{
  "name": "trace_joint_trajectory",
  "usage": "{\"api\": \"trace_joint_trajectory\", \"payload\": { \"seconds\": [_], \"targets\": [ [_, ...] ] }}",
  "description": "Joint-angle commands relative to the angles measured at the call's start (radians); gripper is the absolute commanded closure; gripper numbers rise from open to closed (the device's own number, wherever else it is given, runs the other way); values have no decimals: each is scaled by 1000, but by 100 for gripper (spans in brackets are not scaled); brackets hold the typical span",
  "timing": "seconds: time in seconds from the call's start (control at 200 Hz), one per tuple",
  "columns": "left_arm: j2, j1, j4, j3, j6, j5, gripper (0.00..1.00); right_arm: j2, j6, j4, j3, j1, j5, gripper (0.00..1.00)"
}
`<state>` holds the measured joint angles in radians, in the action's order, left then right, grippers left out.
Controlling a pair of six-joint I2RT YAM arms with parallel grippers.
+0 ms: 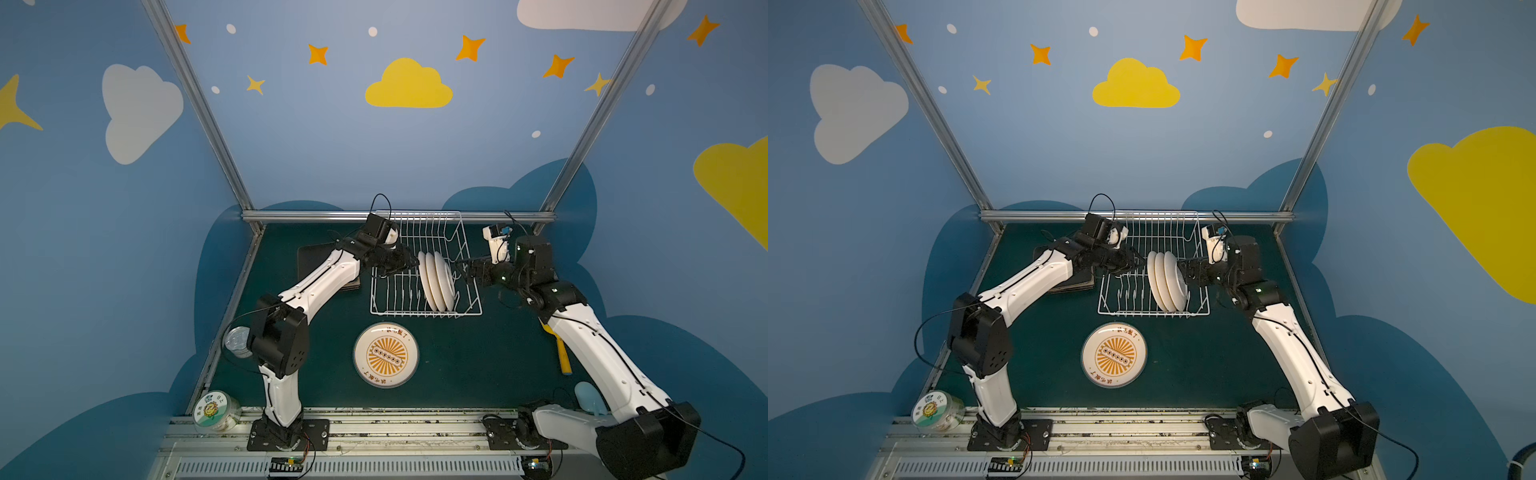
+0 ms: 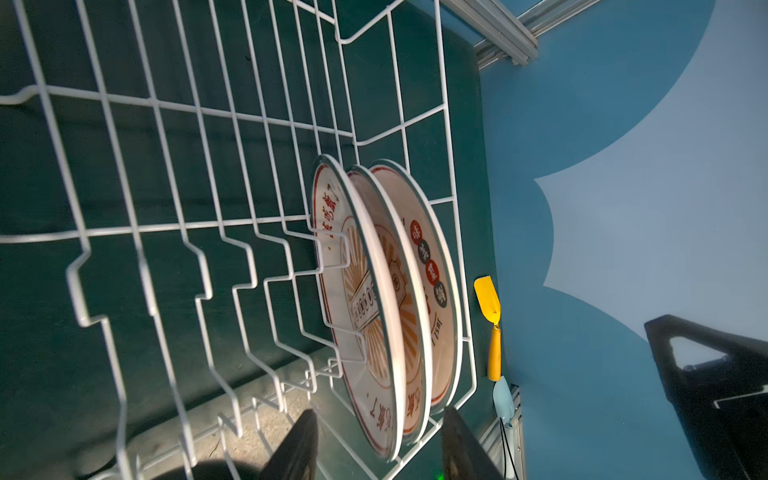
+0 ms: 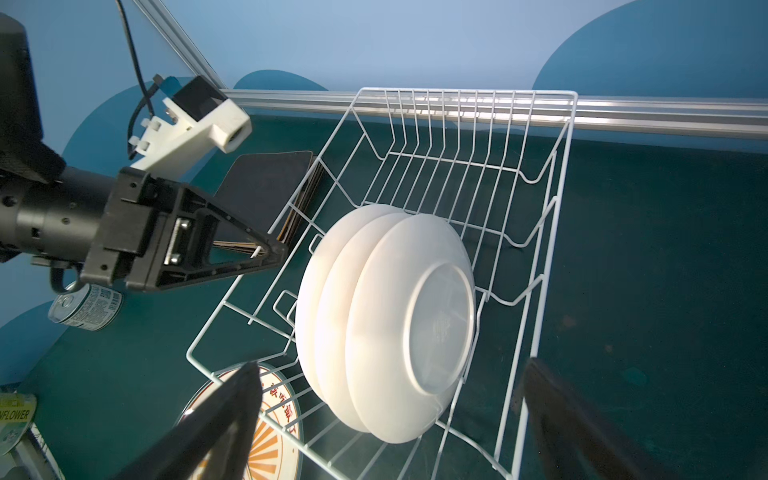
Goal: Unload the plates from the dish rack
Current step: 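Close the left gripper on the top edge of the nearest printed plate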
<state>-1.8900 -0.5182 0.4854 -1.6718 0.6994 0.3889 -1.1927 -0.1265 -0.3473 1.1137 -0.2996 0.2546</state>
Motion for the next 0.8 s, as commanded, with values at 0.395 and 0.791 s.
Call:
{"api": "trace_joint_trajectory", "payload": {
  "seconds": [0.395, 0.791],
  "targets": [
    [-113, -47, 17, -75, 31, 4, 64, 15, 8, 24, -18, 19, -15, 3],
    [-175, -83, 38, -121, 18, -69, 72, 13, -5, 25, -18, 28, -12, 3]
  ]
}}
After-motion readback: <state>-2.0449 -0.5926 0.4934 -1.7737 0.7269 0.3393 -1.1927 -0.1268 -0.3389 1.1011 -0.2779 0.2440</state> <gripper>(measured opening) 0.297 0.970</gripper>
